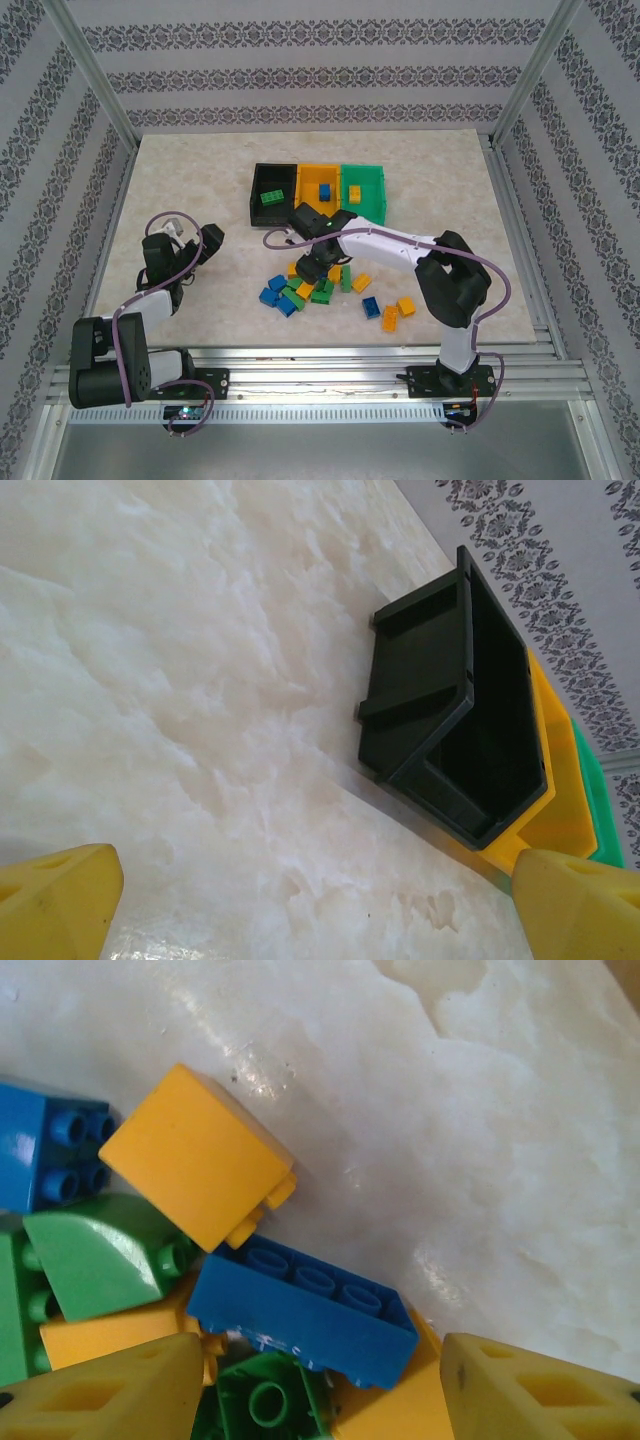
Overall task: Sort the legos into containers by color
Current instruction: Pick up the lego from the center of the table.
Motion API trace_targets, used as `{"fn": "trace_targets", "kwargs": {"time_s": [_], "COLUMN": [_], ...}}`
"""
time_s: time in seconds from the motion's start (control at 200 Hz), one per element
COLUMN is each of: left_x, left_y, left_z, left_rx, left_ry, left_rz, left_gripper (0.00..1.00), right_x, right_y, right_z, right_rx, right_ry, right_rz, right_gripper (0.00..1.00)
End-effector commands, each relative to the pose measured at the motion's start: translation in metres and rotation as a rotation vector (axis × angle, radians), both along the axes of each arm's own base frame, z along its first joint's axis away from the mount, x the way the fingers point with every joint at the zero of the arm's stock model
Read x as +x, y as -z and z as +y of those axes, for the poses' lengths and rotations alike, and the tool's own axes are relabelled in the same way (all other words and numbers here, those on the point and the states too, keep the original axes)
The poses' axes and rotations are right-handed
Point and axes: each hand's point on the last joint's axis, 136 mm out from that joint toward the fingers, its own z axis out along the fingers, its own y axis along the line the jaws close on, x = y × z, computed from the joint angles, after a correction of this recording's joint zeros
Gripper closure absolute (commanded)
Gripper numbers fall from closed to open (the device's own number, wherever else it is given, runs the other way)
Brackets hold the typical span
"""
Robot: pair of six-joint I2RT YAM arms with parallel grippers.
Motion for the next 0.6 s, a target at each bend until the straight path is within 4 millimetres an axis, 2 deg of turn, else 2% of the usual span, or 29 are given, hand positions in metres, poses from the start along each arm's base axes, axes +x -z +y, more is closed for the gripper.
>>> {"fn": "trace_targets", "kwargs": {"time_s": [0.0, 0.21, 0.41, 0.595], "left_x": [0.010, 0.011, 0.012, 0.012], "left_y": [-0.017, -0.016, -0.017, -0.014], "left_z": [-0.006, -0.007, -0.009, -0.009], "left_rx": [-0.003, -0.008, -0.017, -0.017], "left_ry": [0.035, 0.035, 0.048, 0.045], "left_rz": [-0.062, -0.070, -0.072, -0.066], "left_gripper": [0.00, 0.00, 0.00, 0.00], "right_x": [-0.008, -0.018, -0.012, -0.006], "right_y": [-0.002, 0.015, 0.030, 0.034], "right_z": [-0.012, -0.005, -0.002, 0.005], "right_rx": [-0.083, -0.140, -0.152, -0.110], "right_ry": [-0.131, -0.219, -0.229, -0.220], "right_rz": [0.015, 0.070, 0.072, 0.078], "right_gripper": [0.36, 0.36, 0.36, 0.37]}}
